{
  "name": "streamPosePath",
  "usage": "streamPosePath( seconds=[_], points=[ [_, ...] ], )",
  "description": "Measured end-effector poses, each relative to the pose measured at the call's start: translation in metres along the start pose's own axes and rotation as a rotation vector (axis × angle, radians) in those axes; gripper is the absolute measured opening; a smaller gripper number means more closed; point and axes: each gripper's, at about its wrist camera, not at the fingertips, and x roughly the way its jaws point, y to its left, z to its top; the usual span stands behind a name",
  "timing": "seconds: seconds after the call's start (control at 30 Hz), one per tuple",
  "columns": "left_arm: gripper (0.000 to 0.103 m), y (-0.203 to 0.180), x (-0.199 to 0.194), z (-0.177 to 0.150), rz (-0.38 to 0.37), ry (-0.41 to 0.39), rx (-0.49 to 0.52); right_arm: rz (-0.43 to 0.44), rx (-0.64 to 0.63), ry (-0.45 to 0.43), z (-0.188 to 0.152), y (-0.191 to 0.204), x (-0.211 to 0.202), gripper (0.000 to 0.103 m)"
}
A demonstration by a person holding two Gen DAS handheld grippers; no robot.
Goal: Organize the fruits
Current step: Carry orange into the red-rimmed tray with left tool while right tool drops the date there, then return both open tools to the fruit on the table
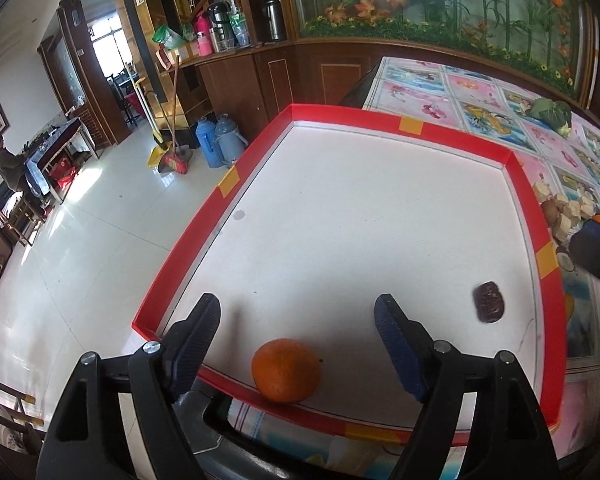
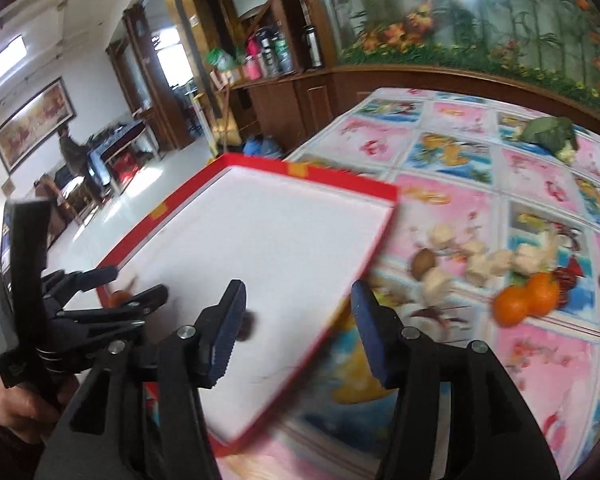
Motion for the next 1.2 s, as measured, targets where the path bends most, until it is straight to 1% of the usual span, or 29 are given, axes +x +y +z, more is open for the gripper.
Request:
streamPosePath(
  seconds=[0.1, 0.23, 0.37, 0.47, 0.53, 0.6, 0.63, 0.77, 0.8, 0.83, 0.87, 0.97, 1.07, 1.2],
  points=[
    [0.080, -0.006, -0.007, 0.002, -0.010, -0.016, 0.007, -0.051, 0.063, -0.017, -0.001, -0.037, -0.012, 0.057],
    [0.080, -0.021, -0.016, 0.004, -0.038, -0.031, 0.028, -0.117, 0.154, -0.018, -0.010, -0.090, -0.028, 0.057],
    [0.080, -0.048, -0.027, 0.009, -0.083, -0.053, 0.077, -0.194, 0.216, -0.011, -0.021, -0.133, -0.043, 0.057],
    [0.080, -0.075, -0.036, 0.013, -0.140, -0.074, 0.134, -0.251, 0.230, 0.005, -0.024, -0.156, -0.047, 0.057],
    [0.080, -0.091, -0.041, 0.014, -0.178, -0.083, 0.170, -0.275, 0.235, 0.016, -0.024, -0.167, -0.045, 0.057],
    [0.080, -0.110, -0.044, 0.016, -0.222, -0.084, 0.209, -0.296, 0.224, 0.031, -0.023, -0.174, -0.042, 0.056],
    [0.080, -0.118, -0.045, 0.016, -0.244, -0.082, 0.223, -0.307, 0.218, 0.036, -0.022, -0.177, -0.040, 0.054],
    [0.080, -0.144, -0.044, 0.016, -0.314, -0.054, 0.254, -0.295, 0.196, 0.079, -0.019, -0.182, -0.025, 0.040],
    [0.080, -0.147, -0.046, 0.015, -0.322, -0.051, 0.254, -0.297, 0.192, 0.086, -0.019, -0.183, -0.021, 0.038],
    [0.080, -0.150, -0.046, 0.014, -0.332, -0.046, 0.255, -0.307, 0.185, 0.094, -0.018, -0.184, -0.018, 0.034],
    [0.080, -0.153, -0.046, 0.014, -0.342, -0.040, 0.257, -0.310, 0.187, 0.101, -0.017, -0.186, -0.015, 0.032],
    [0.080, -0.160, -0.045, 0.014, -0.352, -0.029, 0.262, -0.288, 0.191, 0.101, -0.014, -0.190, -0.012, 0.032],
    [0.080, -0.166, -0.045, 0.015, -0.357, -0.024, 0.270, -0.293, 0.170, 0.106, -0.012, -0.187, -0.008, 0.032],
    [0.079, -0.168, -0.044, 0.015, -0.344, -0.024, 0.272, -0.283, 0.155, 0.112, -0.009, -0.185, -0.005, 0.032]
  ],
)
